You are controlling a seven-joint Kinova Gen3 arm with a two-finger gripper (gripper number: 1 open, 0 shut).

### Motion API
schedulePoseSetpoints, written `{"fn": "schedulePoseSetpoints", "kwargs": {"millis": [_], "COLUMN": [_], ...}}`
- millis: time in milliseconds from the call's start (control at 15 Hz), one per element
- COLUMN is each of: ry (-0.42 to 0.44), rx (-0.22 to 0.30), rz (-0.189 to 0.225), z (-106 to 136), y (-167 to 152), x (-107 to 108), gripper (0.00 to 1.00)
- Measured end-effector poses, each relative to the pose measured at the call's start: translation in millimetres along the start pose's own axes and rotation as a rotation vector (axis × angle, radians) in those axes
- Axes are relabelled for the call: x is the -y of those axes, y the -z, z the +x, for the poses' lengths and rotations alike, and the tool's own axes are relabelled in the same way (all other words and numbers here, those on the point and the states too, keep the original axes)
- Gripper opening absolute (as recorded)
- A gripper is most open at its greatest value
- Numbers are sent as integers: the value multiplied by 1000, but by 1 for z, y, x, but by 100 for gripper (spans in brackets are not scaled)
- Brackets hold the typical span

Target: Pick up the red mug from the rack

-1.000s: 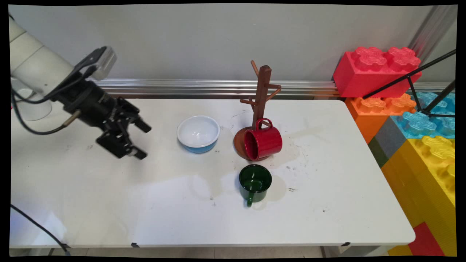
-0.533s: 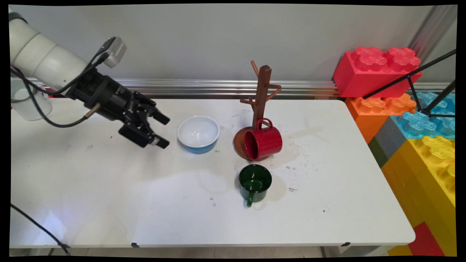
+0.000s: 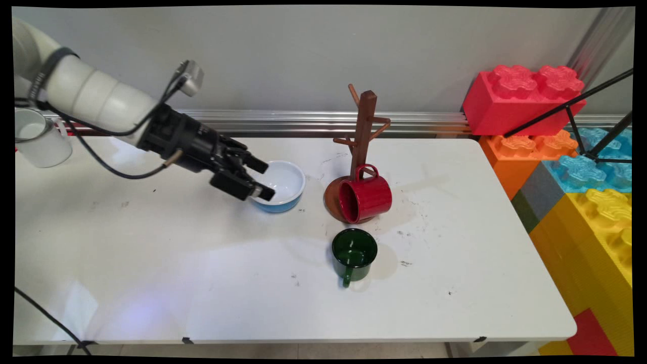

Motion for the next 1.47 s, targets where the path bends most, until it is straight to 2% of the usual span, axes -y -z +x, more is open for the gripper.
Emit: {"fn": "schedulePoseSetpoints", "kwargs": {"millis": [200,867,1467], "ry": [41,155,236], "rx": [-30,-86,-125], "rz": [8,39,52], "z": [-3,-14,-14], "y": [-23,-87,-128], "x": [-2,-8,-8], "gripper": [100,100,100]}}
